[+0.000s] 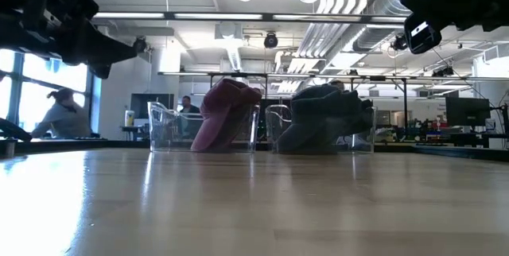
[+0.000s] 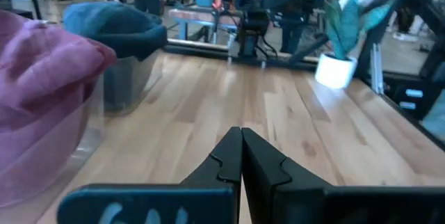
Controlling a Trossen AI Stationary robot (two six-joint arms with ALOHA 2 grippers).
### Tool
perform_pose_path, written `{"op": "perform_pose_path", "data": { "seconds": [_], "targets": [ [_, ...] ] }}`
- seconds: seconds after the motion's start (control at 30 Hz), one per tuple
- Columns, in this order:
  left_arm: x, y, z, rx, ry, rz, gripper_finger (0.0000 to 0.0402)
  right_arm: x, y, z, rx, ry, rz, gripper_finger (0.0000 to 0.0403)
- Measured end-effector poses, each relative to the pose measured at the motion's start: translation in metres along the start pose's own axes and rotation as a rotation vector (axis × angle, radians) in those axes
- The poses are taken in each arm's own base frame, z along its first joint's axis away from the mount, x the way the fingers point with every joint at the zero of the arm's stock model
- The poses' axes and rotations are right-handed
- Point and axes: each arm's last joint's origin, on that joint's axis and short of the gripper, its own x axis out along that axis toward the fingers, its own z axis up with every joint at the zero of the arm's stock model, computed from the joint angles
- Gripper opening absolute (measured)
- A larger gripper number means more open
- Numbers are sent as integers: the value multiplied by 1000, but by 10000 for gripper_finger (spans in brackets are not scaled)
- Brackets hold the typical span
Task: Pick & Place hat
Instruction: Return to Home Position
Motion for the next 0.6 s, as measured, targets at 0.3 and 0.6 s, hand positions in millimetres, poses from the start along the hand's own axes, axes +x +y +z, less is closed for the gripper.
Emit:
{"op": "perform_pose_path", "data": {
  "seconds": [0.3,0.6],
  "targets": [
    [-5,-2,-4,20,20,37,0,-9,-1,0,-29,14,-6,3],
    [-5,-2,-5,16,26,37,0,-28,-7,-17,-22,-54,67,1]
  ]
}}
